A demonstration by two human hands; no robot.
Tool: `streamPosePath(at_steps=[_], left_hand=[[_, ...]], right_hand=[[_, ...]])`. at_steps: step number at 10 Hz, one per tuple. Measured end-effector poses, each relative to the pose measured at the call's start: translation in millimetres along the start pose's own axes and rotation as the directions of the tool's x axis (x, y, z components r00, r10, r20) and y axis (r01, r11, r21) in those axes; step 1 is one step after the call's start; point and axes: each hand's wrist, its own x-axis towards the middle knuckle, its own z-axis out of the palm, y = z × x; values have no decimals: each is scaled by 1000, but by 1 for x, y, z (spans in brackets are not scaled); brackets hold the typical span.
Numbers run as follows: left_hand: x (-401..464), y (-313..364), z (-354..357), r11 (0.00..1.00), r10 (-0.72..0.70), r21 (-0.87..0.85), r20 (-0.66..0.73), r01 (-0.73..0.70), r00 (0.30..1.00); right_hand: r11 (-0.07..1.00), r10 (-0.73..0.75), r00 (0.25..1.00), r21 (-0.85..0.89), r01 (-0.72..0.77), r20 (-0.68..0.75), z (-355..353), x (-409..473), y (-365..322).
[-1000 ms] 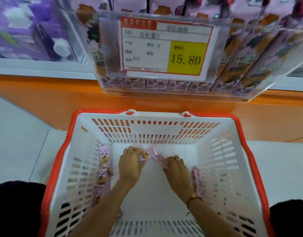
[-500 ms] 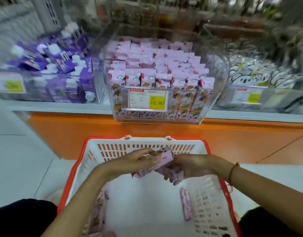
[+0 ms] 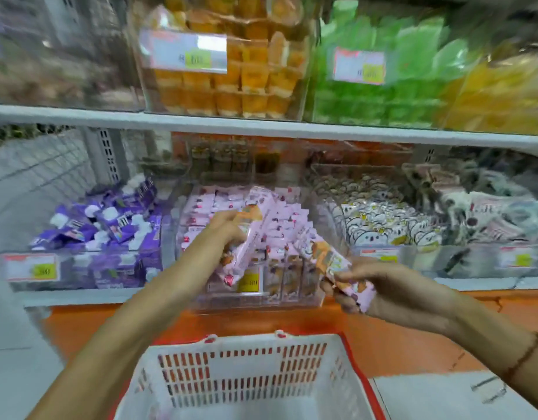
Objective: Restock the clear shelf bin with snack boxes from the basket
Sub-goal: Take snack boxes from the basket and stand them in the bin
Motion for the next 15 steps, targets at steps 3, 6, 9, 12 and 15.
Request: streamPosePath(at_steps=[3,6,9,12,15], left_hand=[[107,20,7,989,32,149,-198,-3,980],[214,-18,21,897,117,443,-199,-17,973],[233,-8,-6,735,40,665,155,-134,987],[258,2,34,807,54,588,13,-51,998],[248,-19,27,775,328,575,-12,-262,945]], right_hand=[[920,-354,626,-137,368,-695,-28,38,-29],[845,-282,495,32,534,-822,-56,74,-31],[889,-347,523,-97,447,-778,-64,81,-29],[888,-361,525,-111,446,-771,-65,82,-29],[886,-372,515,-130,446,-772,-64,84,-28]])
